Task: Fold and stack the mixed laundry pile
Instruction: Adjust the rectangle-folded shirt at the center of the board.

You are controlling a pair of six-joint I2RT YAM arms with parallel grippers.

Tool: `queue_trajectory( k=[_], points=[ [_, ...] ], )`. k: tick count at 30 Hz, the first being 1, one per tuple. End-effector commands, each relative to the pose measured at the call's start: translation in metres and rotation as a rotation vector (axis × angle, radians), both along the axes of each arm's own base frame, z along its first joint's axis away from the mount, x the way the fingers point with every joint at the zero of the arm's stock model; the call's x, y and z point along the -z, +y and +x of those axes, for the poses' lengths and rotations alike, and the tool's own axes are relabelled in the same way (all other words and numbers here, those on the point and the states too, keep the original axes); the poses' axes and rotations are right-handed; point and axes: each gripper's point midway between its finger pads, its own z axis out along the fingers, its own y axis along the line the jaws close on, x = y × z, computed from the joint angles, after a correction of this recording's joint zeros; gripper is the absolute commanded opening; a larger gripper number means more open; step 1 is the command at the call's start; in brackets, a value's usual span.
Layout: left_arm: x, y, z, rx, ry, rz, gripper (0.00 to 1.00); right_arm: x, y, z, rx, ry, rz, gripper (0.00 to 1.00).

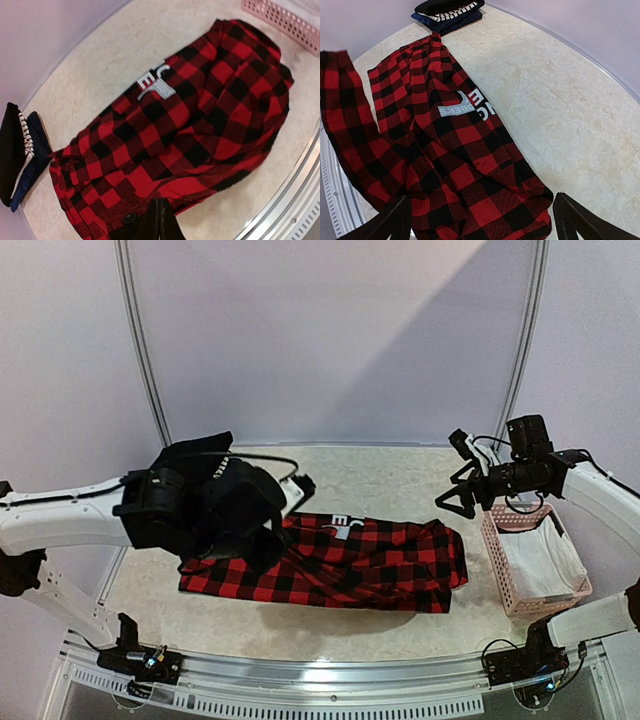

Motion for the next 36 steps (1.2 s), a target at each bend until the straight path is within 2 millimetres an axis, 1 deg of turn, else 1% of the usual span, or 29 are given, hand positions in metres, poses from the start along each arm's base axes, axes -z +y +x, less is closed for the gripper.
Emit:
queue_trajectory(
  k=[1, 2, 3, 6, 10, 12, 13, 15, 16, 20, 23, 24, 27, 30, 33, 35, 36],
  points=[
    [-0.038, -0.022, 0.034, 0.039, -0.060, -0.085, 0.00, 0.010, 0.004, -0.003, -0.029, 0.036, -0.002, 0.99],
    [-0.035, -0.024, 0.043, 0.039, -0.062, -0.055, 0.00, 0.010, 0.004, -0.003, -0.030, 0.039, -0.002, 0.99],
    [-0.043, -0.027, 0.053, 0.033, -0.072, -0.051, 0.00, 0.012, 0.004, -0.003, -0.032, 0.044, -0.002, 0.99],
    [-0.044, -0.026, 0.085, -0.016, -0.087, -0.016, 0.00, 0.014, 0.004, -0.004, -0.035, 0.054, -0.002, 0.99],
    [-0.051, -0.006, 0.128, -0.111, -0.126, -0.013, 0.00, 0.014, 0.004, -0.006, -0.037, 0.054, -0.005, 0.99],
    [-0.056, 0.001, 0.149, -0.128, -0.128, -0.029, 0.00, 0.015, 0.004, -0.006, -0.039, 0.053, -0.005, 0.99],
    [-0.059, 0.002, 0.157, -0.129, -0.132, -0.040, 0.00, 0.015, 0.004, -0.007, -0.042, 0.054, -0.003, 0.99],
    [-0.069, -0.003, 0.173, -0.114, -0.149, -0.058, 0.00, 0.016, 0.006, -0.009, -0.058, 0.065, 0.003, 0.99],
    [-0.080, -0.008, 0.181, -0.110, -0.169, -0.071, 0.00, 0.016, 0.007, -0.009, -0.063, 0.068, 0.006, 0.99],
    [-0.111, -0.036, 0.209, -0.071, -0.226, -0.092, 0.00, 0.020, 0.008, -0.008, -0.073, 0.084, 0.007, 0.99],
    [-0.127, -0.056, 0.230, -0.054, -0.264, -0.095, 0.00, 0.022, 0.008, -0.009, -0.074, 0.091, 0.004, 0.99],
    [-0.129, -0.061, 0.235, -0.045, -0.274, -0.088, 0.00, 0.022, 0.008, -0.009, -0.074, 0.089, 0.004, 0.99],
    [-0.135, -0.072, 0.248, -0.032, -0.303, -0.074, 0.00, 0.022, 0.008, -0.011, -0.074, 0.090, 0.002, 0.99],
    [-0.133, -0.071, 0.251, -0.032, -0.293, -0.061, 0.00, 0.023, 0.007, -0.012, -0.073, 0.091, 0.002, 0.99],
    [-0.126, -0.064, 0.242, -0.026, -0.263, -0.037, 0.00, 0.023, 0.007, -0.013, -0.075, 0.091, 0.001, 0.99],
    [-0.121, -0.061, 0.230, 0.003, -0.233, -0.050, 0.00, 0.024, 0.007, -0.013, -0.080, 0.092, 0.000, 0.99],
    [-0.113, -0.060, 0.223, 0.019, -0.214, -0.049, 0.00, 0.025, 0.008, -0.013, -0.081, 0.095, 0.000, 0.99]
  ],
)
